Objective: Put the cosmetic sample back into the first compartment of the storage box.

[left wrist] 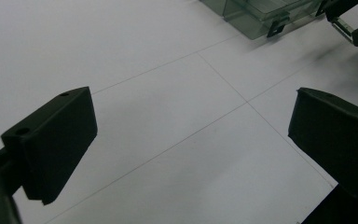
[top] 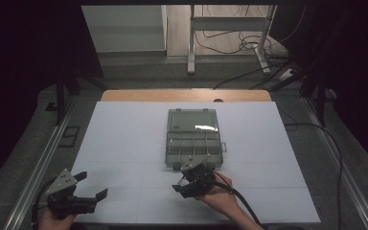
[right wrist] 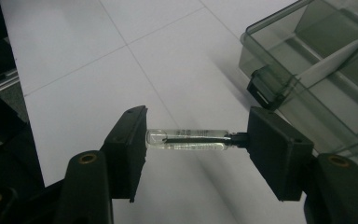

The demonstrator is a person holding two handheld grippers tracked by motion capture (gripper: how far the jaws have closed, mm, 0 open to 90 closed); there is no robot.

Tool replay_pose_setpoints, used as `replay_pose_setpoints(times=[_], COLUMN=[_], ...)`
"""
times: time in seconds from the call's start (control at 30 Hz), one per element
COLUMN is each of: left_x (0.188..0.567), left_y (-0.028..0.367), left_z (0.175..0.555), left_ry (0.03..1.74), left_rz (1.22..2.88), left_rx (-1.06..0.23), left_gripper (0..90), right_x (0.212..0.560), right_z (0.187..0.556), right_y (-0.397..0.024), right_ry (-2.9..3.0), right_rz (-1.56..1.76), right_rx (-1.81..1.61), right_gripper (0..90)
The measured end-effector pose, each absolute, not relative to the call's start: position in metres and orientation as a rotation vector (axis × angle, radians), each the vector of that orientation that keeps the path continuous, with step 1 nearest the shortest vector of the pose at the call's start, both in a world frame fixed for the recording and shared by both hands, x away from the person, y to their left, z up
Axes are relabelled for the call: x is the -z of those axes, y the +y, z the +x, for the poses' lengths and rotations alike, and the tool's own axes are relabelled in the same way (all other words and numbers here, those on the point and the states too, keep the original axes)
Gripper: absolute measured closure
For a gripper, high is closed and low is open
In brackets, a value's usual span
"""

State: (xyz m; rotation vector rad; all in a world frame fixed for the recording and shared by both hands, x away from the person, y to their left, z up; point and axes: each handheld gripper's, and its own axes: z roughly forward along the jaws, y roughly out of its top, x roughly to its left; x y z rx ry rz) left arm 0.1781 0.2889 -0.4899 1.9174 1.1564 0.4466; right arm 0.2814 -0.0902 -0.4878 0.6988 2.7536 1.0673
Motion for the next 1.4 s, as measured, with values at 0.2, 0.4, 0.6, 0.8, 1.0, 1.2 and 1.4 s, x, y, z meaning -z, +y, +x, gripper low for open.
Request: replay_pose_setpoints(times=[0.2,0.4,0.6,0.8,1.0,1.2,1.4], left_x=[0.49,0.49,0.49,0.49,0.49,0.49,0.49], left_y=[0.289,0.289,0.289,0.289,0.289,0.289,0.289], left_z=[0.178,0.178,0.178,0.178,0.178,0.178,0.179], left_ry=[1.159,1.159,1.162,1.164,1.164,1.165,1.169], left_rz=[1.917,1.916,1.915,1.913,1.913,1.914,1.916], left_rx=[-0.443,-0.446,-0.449,-0.446,-0.445,-0.445,-0.444], left_gripper=[1.7,1.7,1.7,1.7,1.8,1.9,2.0], right_x=[0.484,0.479,0.474,0.469,0.467,0.467,0.468], right_z=[0.285,0.29,0.297,0.309,0.321,0.328,0.335], right_y=[-0.092,-0.094,-0.096,-0.092,-0.089,-0.087,-0.083], right_ry=[2.736,2.722,2.7,2.67,2.644,2.63,2.616], right_rz=[0.712,0.737,0.76,0.775,0.788,0.801,0.806], right_rx=[-1.103,-1.132,-1.156,-1.171,-1.175,-1.177,-1.173], right_gripper=[39.9,39.9,39.9,39.9,39.9,39.9,39.9])
